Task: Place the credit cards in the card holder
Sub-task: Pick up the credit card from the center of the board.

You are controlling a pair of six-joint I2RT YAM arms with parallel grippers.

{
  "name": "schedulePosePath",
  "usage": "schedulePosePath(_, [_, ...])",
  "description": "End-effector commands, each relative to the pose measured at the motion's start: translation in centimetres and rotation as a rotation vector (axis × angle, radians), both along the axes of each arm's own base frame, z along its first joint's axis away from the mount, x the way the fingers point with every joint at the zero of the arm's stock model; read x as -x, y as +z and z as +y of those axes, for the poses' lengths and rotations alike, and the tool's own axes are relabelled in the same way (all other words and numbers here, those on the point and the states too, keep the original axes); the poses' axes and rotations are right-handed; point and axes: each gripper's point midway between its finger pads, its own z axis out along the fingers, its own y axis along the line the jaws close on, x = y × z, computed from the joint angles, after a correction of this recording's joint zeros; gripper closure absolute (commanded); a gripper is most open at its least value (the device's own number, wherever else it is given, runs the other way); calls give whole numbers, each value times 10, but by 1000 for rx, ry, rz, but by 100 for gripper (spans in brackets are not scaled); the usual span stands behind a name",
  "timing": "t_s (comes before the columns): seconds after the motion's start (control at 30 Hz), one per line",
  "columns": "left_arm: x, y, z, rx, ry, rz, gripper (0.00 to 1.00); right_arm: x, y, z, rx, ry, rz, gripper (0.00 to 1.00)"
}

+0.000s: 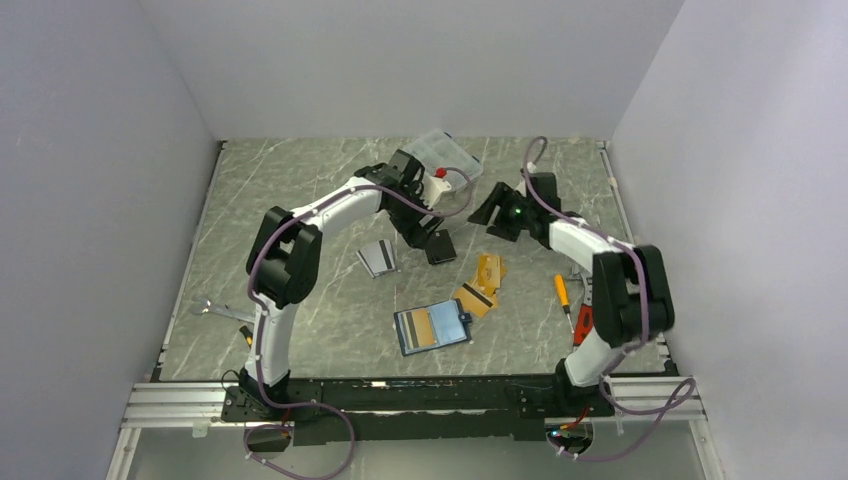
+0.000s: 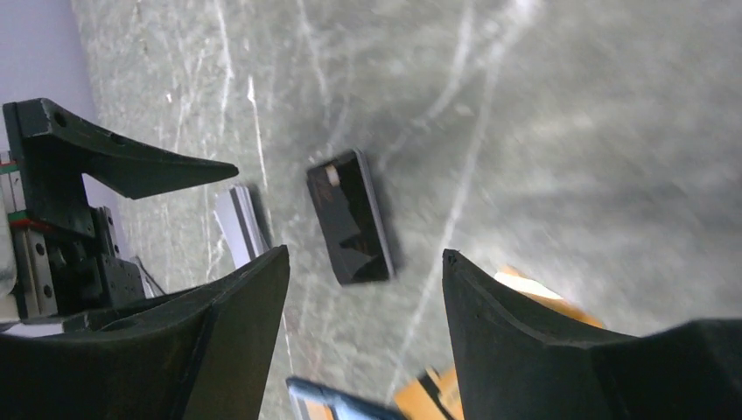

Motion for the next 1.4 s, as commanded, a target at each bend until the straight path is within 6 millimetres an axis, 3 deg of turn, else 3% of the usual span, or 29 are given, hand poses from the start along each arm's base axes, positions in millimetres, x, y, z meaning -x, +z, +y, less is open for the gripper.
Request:
schedulePosePath(0.0, [-29, 16, -5, 25, 23, -99, 15, -35, 4, 39, -58, 115, -77, 32])
schedulePosePath(0.17, [-36, 11, -12, 54, 24, -110, 15, -51, -19, 57, -144, 137, -31, 37])
schedulePosePath(0.37, [-37, 1, -15, 55, 6, -113, 15, -51, -39, 67, -159, 154, 22, 49])
schedulePosePath(0.73, [-38, -15, -17, 27, -20, -121, 15, -27, -55, 76, -190, 187, 75, 53])
schedulePosePath(1.0, [-38, -20, -21, 5, -35, -139, 15, -8, -68, 77, -208, 181, 109, 66])
schedulePosePath(1.37, [-33, -35, -23, -54, -56, -155, 16, 4, -69, 75, -219, 176, 118, 66])
